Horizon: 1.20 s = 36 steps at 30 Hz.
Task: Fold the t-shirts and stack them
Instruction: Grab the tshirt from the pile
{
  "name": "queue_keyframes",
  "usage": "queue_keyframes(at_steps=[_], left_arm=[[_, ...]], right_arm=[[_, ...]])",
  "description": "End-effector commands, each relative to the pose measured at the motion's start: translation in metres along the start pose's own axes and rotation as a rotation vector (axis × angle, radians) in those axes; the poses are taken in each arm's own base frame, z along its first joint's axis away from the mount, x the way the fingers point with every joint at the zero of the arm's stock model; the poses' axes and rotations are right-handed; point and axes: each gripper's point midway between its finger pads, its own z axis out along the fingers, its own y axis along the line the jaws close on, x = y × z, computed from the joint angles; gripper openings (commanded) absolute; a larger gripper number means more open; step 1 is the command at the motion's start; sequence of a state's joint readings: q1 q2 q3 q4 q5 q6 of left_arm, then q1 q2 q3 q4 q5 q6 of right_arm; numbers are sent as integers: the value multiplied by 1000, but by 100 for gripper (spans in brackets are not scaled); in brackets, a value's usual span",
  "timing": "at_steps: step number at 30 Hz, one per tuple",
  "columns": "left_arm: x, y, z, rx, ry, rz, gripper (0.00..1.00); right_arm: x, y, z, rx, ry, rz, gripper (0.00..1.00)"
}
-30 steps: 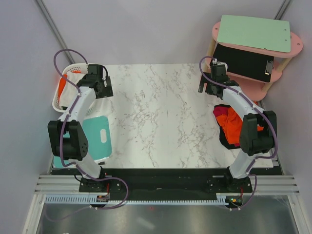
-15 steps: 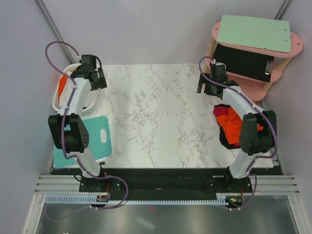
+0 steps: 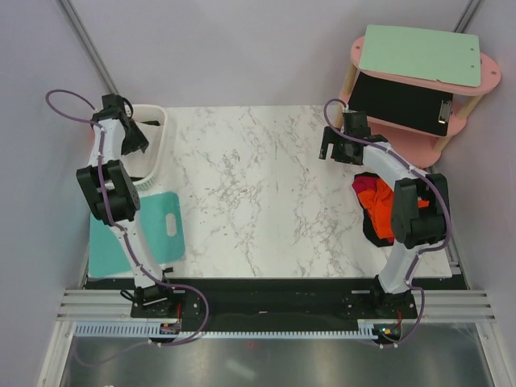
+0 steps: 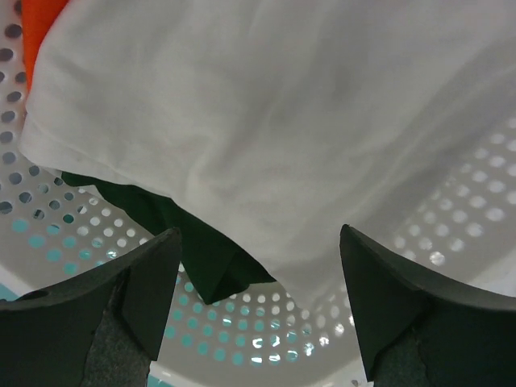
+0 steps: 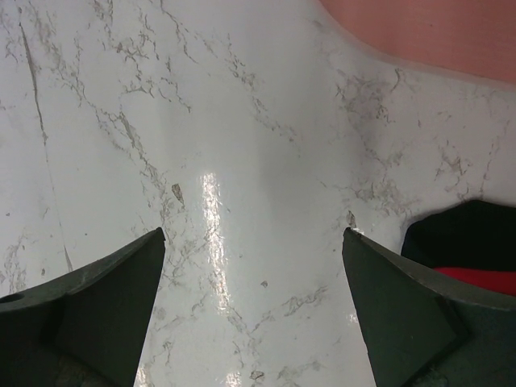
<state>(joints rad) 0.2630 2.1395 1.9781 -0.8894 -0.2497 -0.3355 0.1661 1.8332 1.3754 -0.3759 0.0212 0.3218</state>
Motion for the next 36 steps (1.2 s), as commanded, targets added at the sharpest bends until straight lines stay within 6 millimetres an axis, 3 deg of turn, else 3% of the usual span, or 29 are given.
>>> queue_keyframes(at_steps=[1, 6, 14, 17, 18, 19, 21, 26, 27, 30, 32, 36], left_arm=[[12, 11, 21, 1, 87, -83, 87], [26, 8, 46, 12, 151, -79, 86], [34, 5, 60, 12, 181, -72, 67], [33, 5, 59, 16, 178, -76, 47], [31, 5, 56, 14, 169, -82, 37], [29, 6, 54, 9, 163, -87, 15], [19, 8, 39, 16, 129, -97, 2], [-11, 9, -7, 58, 27, -118, 2], [-20, 6, -27, 89, -9, -124, 2], [-35, 3, -56, 146, -67, -136, 2], [-49, 1, -88, 195, -128, -143, 2], [-60, -19, -145, 342, -208, -117, 2]], right_arm=[[-2, 10, 5, -53, 1, 14, 98], [3, 14, 9, -71, 20, 15, 98], [6, 15, 12, -81, 32, 16, 98], [8, 15, 13, -85, 39, 16, 98], [9, 16, 13, -88, 44, 15, 98], [10, 17, 14, -90, 45, 14, 98], [11, 18, 14, -96, 50, 14, 98], [16, 22, 17, -106, 62, 12, 98], [16, 23, 17, -108, 61, 10, 98], [19, 25, 18, -112, 69, 6, 98], [20, 27, 19, -114, 68, 6, 98], [22, 27, 20, -113, 72, 6, 98]])
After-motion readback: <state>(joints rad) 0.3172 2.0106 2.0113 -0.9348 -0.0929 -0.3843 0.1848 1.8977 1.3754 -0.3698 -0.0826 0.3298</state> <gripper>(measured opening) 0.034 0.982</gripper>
